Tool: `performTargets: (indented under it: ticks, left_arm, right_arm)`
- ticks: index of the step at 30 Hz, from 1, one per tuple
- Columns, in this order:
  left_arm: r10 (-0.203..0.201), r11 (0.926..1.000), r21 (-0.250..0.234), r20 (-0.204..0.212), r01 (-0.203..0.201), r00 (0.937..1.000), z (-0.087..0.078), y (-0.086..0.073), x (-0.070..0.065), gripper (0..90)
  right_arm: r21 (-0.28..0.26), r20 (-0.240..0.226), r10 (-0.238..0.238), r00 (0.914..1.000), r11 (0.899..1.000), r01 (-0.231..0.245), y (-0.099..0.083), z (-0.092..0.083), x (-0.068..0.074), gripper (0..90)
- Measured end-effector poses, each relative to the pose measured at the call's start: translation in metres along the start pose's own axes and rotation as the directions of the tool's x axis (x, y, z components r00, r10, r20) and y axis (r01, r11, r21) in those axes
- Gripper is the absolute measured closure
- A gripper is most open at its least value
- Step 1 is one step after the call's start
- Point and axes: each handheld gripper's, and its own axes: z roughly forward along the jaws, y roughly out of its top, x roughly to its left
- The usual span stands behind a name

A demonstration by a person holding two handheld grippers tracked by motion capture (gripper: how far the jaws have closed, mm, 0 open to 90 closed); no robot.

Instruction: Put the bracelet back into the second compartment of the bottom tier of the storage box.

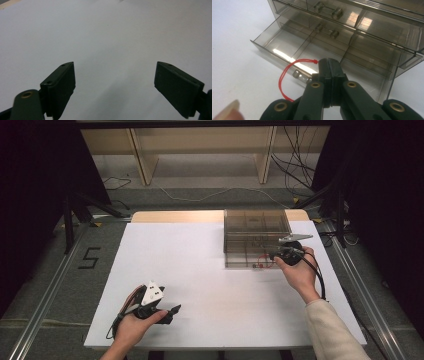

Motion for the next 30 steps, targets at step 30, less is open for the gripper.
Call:
performTargets:
  ticks: [30]
  left_arm:
    - [0.001, 1.0, 0.001, 0.004, -0.001, 1.0, 0.0, 0.0, 0.0, 17.0]
  right_arm:
    - [0.005, 0.006, -0.007, 1.0, 1.0, 0.007, 0.011, 0.012, 0.0, 90.0]
